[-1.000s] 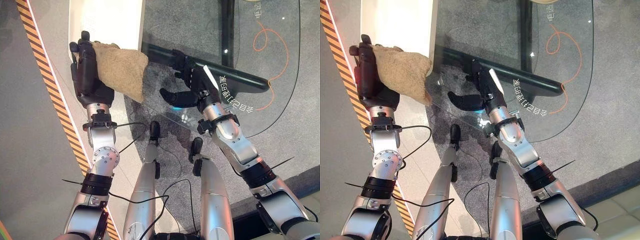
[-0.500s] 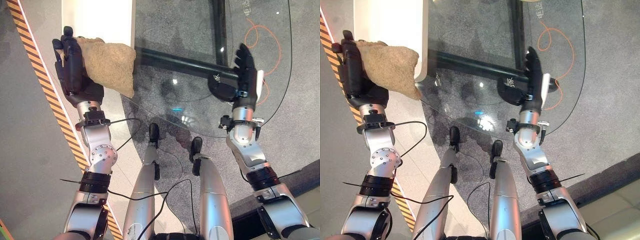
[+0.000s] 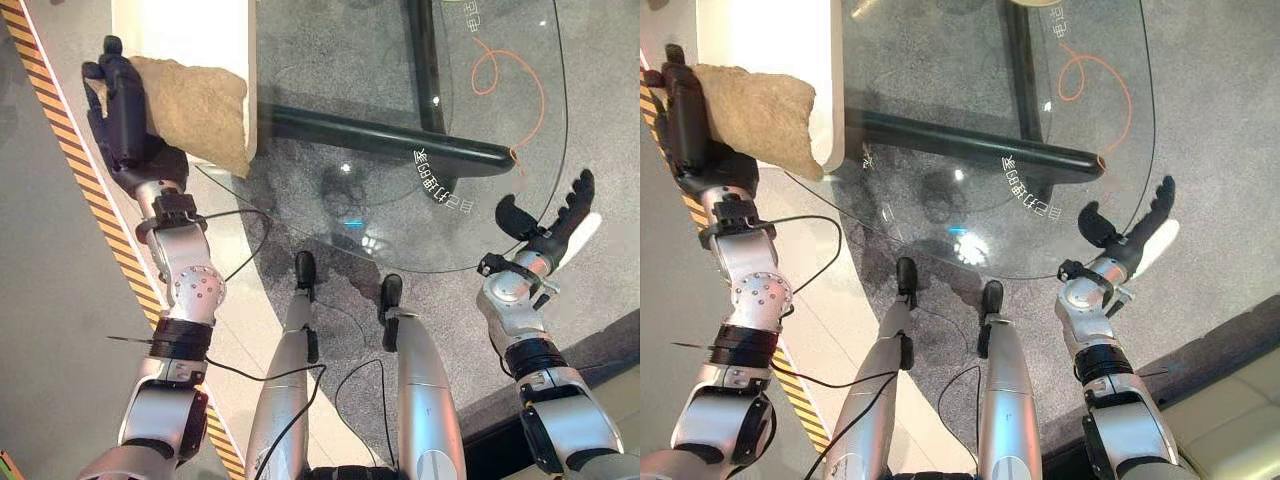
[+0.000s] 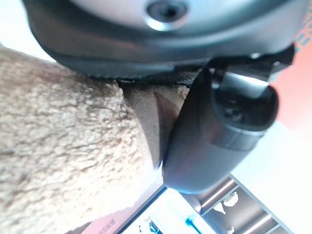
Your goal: Wipe the table with a cloth and put it in the basket.
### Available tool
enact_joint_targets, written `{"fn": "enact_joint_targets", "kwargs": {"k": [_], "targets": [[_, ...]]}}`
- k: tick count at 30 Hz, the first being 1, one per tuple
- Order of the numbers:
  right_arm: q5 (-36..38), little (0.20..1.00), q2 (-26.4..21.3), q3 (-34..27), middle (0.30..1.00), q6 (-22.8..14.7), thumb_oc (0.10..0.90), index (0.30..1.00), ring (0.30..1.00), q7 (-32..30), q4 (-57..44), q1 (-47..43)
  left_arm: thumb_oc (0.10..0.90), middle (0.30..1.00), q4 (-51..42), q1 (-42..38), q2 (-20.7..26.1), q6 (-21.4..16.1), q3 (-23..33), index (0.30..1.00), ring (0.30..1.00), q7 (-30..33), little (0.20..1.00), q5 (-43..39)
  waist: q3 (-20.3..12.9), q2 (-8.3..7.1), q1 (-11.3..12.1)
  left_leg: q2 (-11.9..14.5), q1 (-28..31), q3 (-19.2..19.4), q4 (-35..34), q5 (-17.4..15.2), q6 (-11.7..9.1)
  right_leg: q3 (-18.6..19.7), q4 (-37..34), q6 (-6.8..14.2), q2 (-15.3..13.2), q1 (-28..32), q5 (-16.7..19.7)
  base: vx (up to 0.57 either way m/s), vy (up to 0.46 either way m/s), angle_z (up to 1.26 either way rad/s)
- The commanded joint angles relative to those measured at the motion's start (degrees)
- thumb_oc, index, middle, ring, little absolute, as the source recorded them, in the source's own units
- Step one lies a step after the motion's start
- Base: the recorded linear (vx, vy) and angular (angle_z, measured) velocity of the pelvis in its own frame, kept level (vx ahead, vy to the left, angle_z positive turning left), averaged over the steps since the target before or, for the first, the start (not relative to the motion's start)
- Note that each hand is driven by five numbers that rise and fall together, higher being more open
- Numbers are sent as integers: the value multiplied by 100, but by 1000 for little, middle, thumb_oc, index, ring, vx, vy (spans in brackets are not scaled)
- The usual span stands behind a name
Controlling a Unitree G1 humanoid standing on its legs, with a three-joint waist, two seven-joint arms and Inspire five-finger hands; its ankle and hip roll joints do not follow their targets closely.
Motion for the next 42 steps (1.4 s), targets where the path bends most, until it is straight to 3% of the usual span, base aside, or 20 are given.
{"fn": "enact_joint_targets", "kwargs": {"k": [1,7,14,22,32,42], "targets": [[271,900,-491,-168,900,-481,800,900,900,-278,303,-265,100,300,-67,-1201,620,-807,282,300,300,137,200,846,-143,-65,-9,-177,200,124,761,-1251,-40,58,-1844,334,45,569,1097,0,0,0],[752,900,-673,-238,900,-631,800,900,900,332,1632,-403,100,300,545,-1874,1023,-824,54,300,300,843,200,1110,-143,-52,-50,-155,172,165,787,-1217,-33,59,-1896,300,37,569,1138,-2,10,-4],[827,900,-740,-109,900,-284,800,900,900,874,2475,-453,100,300,1527,-2528,1490,-981,-241,300,300,1439,200,1372,-143,-52,-120,-122,209,200,839,-1279,-33,72,-1873,270,37,597,1072,1,4,-1],[876,900,-745,123,900,178,800,900,900,1493,2892,-442,100,300,2606,-2989,1878,-856,-626,300,300,2082,200,1960,-143,-46,-185,-91,107,220,844,-1206,-43,93,-1862,243,39,471,1101,2,20,-1],[677,900,-705,429,900,430,800,900,900,1852,3085,-279,100,300,3723,-3373,2218,-653,-1101,300,300,2695,200,2386,-143,-69,-285,-54,78,237,883,-1259,-56,142,-1771,224,92,398,1003,3,17,-1],[603,900,-614,711,900,524,800,900,900,2171,3076,-203,100,300,4409,-3679,2399,-131,-1390,300,300,3226,200,3211,-143,-107,-376,-18,5,260,885,-1238,-82,198,-1749,216,138,290,995,2,14,0]]}}
